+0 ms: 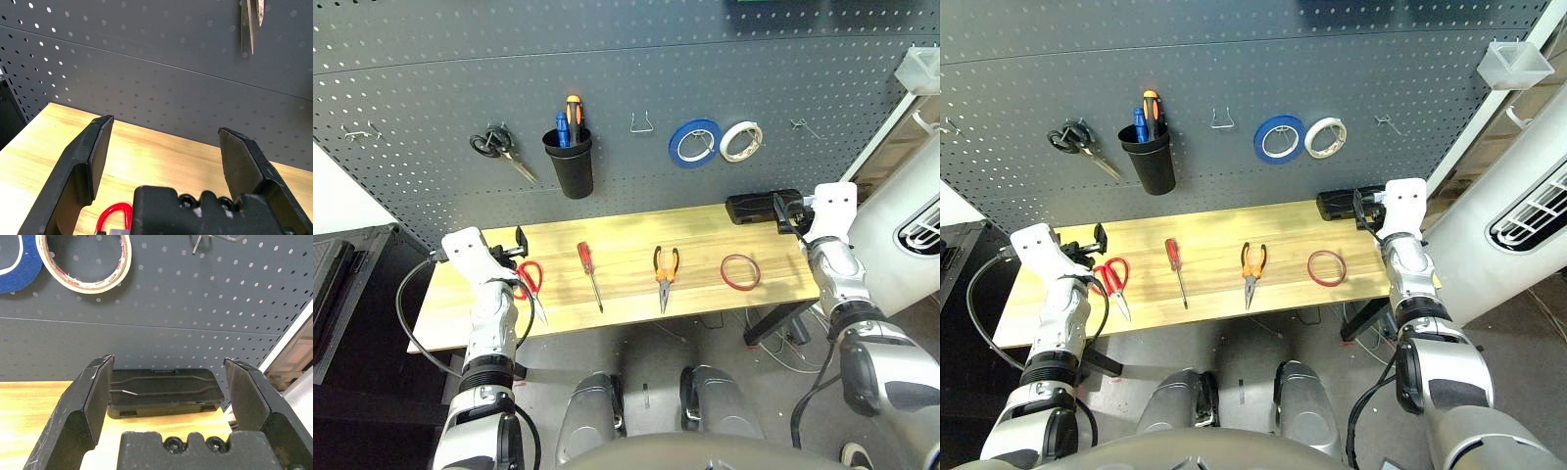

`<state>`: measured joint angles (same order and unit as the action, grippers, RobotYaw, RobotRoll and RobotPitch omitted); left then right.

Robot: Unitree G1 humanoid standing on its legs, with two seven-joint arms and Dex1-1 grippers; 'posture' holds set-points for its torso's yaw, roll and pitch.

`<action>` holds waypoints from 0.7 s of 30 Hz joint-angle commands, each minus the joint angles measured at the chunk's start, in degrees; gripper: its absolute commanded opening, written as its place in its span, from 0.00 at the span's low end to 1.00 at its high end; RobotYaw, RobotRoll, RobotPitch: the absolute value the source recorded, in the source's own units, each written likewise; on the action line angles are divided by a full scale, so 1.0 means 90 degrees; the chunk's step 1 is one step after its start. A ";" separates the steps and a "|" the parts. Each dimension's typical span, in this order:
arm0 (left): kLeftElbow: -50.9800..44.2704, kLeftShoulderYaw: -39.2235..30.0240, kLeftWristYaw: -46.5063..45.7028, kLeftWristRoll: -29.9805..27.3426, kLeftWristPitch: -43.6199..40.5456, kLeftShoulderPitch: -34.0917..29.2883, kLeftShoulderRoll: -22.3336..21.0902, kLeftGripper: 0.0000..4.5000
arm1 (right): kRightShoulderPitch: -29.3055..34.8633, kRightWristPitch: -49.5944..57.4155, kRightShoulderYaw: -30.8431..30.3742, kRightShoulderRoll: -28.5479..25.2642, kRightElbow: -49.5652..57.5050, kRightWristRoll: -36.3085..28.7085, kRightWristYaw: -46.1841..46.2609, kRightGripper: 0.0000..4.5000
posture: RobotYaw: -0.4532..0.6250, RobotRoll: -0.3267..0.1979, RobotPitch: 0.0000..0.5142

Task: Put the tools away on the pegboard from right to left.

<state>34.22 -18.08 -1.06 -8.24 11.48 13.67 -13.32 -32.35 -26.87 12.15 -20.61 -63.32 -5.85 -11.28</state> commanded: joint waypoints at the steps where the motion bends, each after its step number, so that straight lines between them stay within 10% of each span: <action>1: -0.0499 0.0348 0.1086 -0.0214 -0.0267 -0.0102 -0.0329 0.99 | 0.0023 0.1063 -0.0061 -0.0231 0.0840 -0.0175 -0.0463 1.00 | 0.30 0.62 0.16; 7: -0.1724 0.0904 0.2762 -0.0599 -0.1143 -0.0460 -0.0889 0.99 | 0.0445 0.3658 -0.0333 -0.0445 0.3376 -0.0433 -0.1095 1.00 | 0.30 0.62 0.16; 21: -0.2932 0.1415 0.3810 -0.0744 -0.2180 -0.0873 -0.1181 0.99 | 0.0207 0.4930 -0.0972 -0.0663 0.3464 -0.0125 -0.2024 1.00 | 0.34 0.62 0.16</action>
<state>9.78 -7.30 30.64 -14.53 -5.98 6.67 -23.44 -29.86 15.43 4.76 -25.86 -31.44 -7.87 -27.53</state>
